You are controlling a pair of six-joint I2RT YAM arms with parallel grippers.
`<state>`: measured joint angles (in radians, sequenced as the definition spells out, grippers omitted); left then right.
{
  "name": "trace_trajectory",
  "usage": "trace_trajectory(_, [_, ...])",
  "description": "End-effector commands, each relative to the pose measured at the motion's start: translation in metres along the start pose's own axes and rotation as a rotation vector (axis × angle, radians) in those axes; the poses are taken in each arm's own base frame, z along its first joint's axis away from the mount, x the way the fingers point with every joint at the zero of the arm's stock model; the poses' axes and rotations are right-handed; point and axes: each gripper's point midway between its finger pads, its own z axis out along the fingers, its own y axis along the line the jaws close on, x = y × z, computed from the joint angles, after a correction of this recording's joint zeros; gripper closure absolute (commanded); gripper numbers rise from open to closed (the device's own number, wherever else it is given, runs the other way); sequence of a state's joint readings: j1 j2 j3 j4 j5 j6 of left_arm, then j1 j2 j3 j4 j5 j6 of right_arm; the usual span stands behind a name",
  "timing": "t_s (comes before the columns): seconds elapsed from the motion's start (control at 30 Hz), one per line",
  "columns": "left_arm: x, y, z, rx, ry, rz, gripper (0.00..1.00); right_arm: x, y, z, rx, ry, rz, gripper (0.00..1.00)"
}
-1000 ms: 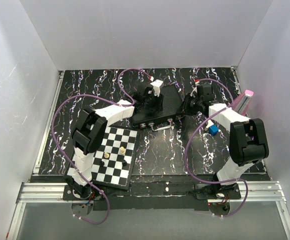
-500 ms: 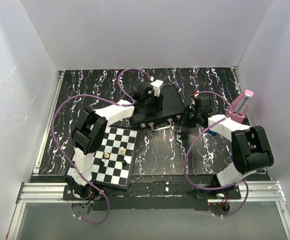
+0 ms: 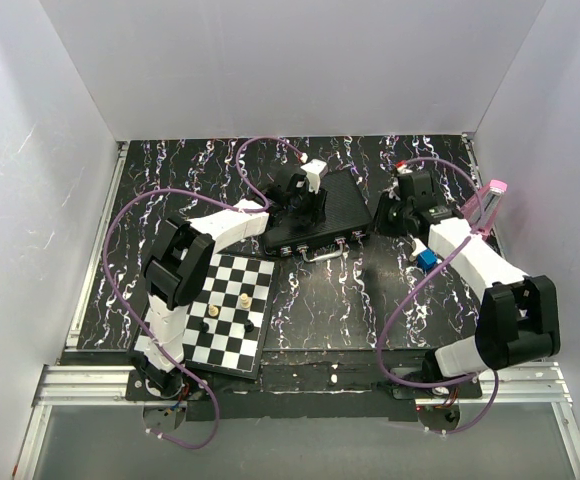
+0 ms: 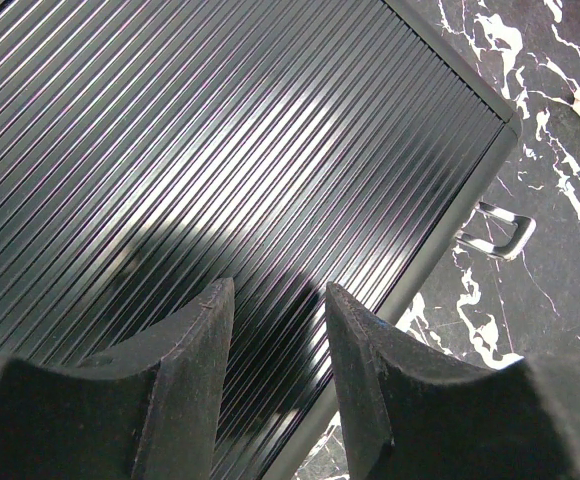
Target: Pack up texas hold em set
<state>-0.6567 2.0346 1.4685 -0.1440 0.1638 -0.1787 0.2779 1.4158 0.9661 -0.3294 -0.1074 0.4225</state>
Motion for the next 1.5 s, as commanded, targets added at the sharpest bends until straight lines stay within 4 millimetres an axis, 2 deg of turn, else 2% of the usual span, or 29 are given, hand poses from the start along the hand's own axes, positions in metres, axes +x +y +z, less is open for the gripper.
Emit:
trace_trajectory(0.0, [0.112,0.021,-0.005,-0.083,0.354,-0.049,0.58,-0.015,-0.006,-0.008,0.077,0.022,-0.079,0.78])
trace_trajectory(0.13, [0.110,0.022,-0.005,-0.085,0.349,-0.046,0.58,-0.025,0.010,0.003,-0.009,-0.001,-0.076,0.80])
trace_trajectory(0.37, [0.105,0.020,-0.007,-0.081,0.340,-0.047,0.58,-0.031,0.012,0.025,-0.017,0.037,-0.067,0.84])
trace_trajectory(0.77, [0.105,0.021,-0.007,-0.084,0.340,-0.044,0.58,-0.009,0.014,0.042,-0.054,0.094,-0.076,0.86])
trace_trajectory(1.47, [0.106,0.022,-0.006,-0.085,0.344,-0.043,0.58,0.030,-0.015,0.066,0.077,0.188,-0.026,0.90])
